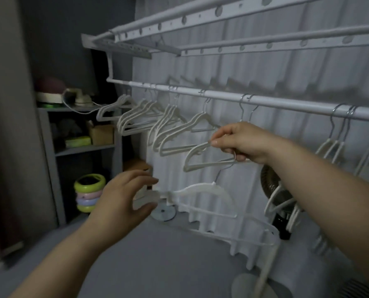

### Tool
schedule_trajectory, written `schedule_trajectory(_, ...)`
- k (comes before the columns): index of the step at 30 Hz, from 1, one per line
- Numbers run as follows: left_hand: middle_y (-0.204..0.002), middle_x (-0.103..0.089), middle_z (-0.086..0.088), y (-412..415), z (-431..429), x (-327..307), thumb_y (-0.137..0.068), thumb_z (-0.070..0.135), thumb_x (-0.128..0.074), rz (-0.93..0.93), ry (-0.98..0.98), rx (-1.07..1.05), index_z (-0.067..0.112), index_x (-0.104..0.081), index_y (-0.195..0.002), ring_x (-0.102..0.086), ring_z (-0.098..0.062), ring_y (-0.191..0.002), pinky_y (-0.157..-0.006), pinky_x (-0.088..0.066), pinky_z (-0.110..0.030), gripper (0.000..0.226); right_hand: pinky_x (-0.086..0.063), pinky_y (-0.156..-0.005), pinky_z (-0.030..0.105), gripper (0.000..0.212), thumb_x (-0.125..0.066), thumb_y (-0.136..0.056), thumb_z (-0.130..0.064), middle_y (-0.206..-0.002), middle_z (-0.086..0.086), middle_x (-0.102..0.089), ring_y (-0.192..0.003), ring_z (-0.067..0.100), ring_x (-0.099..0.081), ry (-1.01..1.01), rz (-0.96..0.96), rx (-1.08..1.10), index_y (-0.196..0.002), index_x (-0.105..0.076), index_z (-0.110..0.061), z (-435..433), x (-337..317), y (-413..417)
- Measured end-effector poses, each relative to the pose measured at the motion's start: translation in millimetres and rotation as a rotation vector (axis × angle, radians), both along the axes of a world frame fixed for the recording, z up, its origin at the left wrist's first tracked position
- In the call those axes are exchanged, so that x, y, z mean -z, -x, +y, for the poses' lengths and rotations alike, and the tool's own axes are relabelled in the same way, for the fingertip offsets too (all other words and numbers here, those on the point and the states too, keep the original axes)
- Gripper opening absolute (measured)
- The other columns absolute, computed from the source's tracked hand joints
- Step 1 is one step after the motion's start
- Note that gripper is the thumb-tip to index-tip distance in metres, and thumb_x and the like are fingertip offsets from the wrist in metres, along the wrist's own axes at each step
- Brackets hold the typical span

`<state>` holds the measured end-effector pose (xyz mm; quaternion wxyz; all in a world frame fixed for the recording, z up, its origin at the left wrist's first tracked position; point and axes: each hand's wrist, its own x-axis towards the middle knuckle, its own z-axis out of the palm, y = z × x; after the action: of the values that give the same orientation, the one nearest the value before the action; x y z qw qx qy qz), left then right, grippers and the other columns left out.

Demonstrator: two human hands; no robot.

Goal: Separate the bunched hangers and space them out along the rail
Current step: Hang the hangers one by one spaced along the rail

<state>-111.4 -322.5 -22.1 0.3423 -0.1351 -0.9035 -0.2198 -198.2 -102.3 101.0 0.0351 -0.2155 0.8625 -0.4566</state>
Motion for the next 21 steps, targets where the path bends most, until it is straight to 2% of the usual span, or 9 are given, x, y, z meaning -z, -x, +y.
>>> schedule_trajectory(3,-0.102,-0.053,0.015,-28.3,-18.8,3.4,-0.079,0.021,-0.067,-0.081,-0.149,-0.009,0.02,-0.064,-0.103,-0.049,0.0,-0.098,-0.076,-0.032,-0.003,0.024,-0.025,-0.028,0.009,0.017,-0.052,-0.089,-0.006,-0.03,-0.008,-0.042,-0.023,0.001,-0.028,0.151,-0.181,-0.017,-0.076,-0.057,-0.015,-40.4,4.4,-17.3)
schedule_trajectory(6,-0.107,-0.049,0.017,-53.3,-35.3,18.2,-0.083,0.025,-0.062,-0.221,-0.228,-0.014,0.023,-0.056,-0.115,-0.045,0.003,-0.097,-0.079,-0.031,-0.006,0.033,-0.04,-0.032,0.011,0.018,-0.049,-0.091,-0.004,-0.032,-0.007,-0.049,-0.023,0.001,-0.035,0.334,-0.309,-0.07,-0.076,-0.056,-0.013,-83.2,10.7,-42.5)
schedule_trajectory(8,-0.112,-0.049,0.014,-65.4,-43.6,22.1,-0.084,0.031,-0.058,-0.369,-0.355,0.019,0.027,-0.048,-0.121,-0.046,0.006,-0.093,-0.082,-0.034,-0.012,0.038,-0.048,-0.036,0.015,0.02,-0.047,-0.091,0.0,-0.034,-0.003,-0.054,-0.025,0.002,-0.042,0.491,-0.368,-0.115,-0.075,-0.054,-0.009,-107.2,13.7,-60.0)
schedule_trajectory(11,-0.122,-0.048,0.008,-78.3,-46.9,27.4,-0.083,0.039,-0.056,-0.618,-0.575,0.103,0.028,-0.033,-0.135,-0.052,-0.004,-0.097,-0.075,-0.044,-0.017,0.057,-0.053,-0.041,0.018,0.023,-0.043,-0.092,0.004,-0.038,0.001,-0.059,-0.031,0.003,-0.052,0.644,-0.423,-0.173,-0.072,-0.051,-0.006,-136.0,19.3,-84.4)
schedule_trajectory(13,-0.132,-0.044,0.004,-86.1,-43.3,30.3,-0.08,0.043,-0.06,-0.72,-0.581,0.087,0.028,-0.019,-0.142,-0.056,-0.012,-0.105,-0.08,-0.047,-0.021,0.076,-0.054,-0.043,0.018,0.025,-0.041,-0.091,0.007,-0.041,0.003,-0.062,-0.036,0.006,-0.058,0.727,-0.46,-0.197,-0.071,-0.051,-0.004,-149.3,23.4,-98.9)
schedule_trajectory(15,-0.14,-0.041,0.003,-93.1,-39.7,33.5,-0.078,0.043,-0.065,-0.741,-0.511,0.028,0.03,-0.01,-0.144,-0.057,-0.02,-0.113,-0.085,-0.046,-0.026,0.087,-0.055,-0.047,0.018,0.025,-0.039,-0.09,0.009,-0.046,0.005,-0.064,-0.042,0.01,-0.063,0.771,-0.488,-0.233,-0.072,-0.052,-0.003,-158.4,26.7,-111.5)
schedule_trajectory(17,-0.132,-0.05,-0.001,-95.5,-41.1,36.0,-0.083,0.031,-0.062,-0.698,-0.385,-0.048,0.024,-0.019,-0.14,-0.059,-0.023,-0.107,-0.08,-0.046,-0.027,0.072,-0.055,-0.051,0.019,0.024,-0.04,-0.089,0.011,-0.05,0.005,-0.065,-0.047,0.012,-0.066,0.753,-0.478,-0.261,-0.075,-0.053,-0.003,-165.1,29.2,-120.7)
schedule_trajectory(19,-0.116,-0.061,-0.009,-95.7,-49.1,32.4,-0.09,0.02,-0.051,-0.666,-0.291,-0.08,0.015,-0.042,-0.122,-0.062,-0.027,-0.097,-0.077,-0.051,-0.034,0.034,-0.056,-0.053,0.019,0.023,-0.041,-0.088,0.012,-0.051,0.004,-0.066,-0.048,0.012,-0.066,0.733,-0.433,-0.241,-0.076,-0.054,-0.002,-167.6,29.6,-123.6)
schedule_trajectory(21,-0.105,-0.065,-0.015,-96.9,-59.2,25.7,-0.093,0.017,-0.044,-0.656,-0.241,-0.054,0.009,-0.052,-0.113,-0.064,-0.031,-0.09,-0.078,-0.052,-0.041,0.023,-0.056,-0.05,0.018,0.024,-0.04,-0.088,0.013,-0.048,0.002,-0.065,-0.046,0.01,-0.065,0.745,-0.389,-0.169,-0.075,-0.055,-0.001,-164.0,28.2,-120.9)
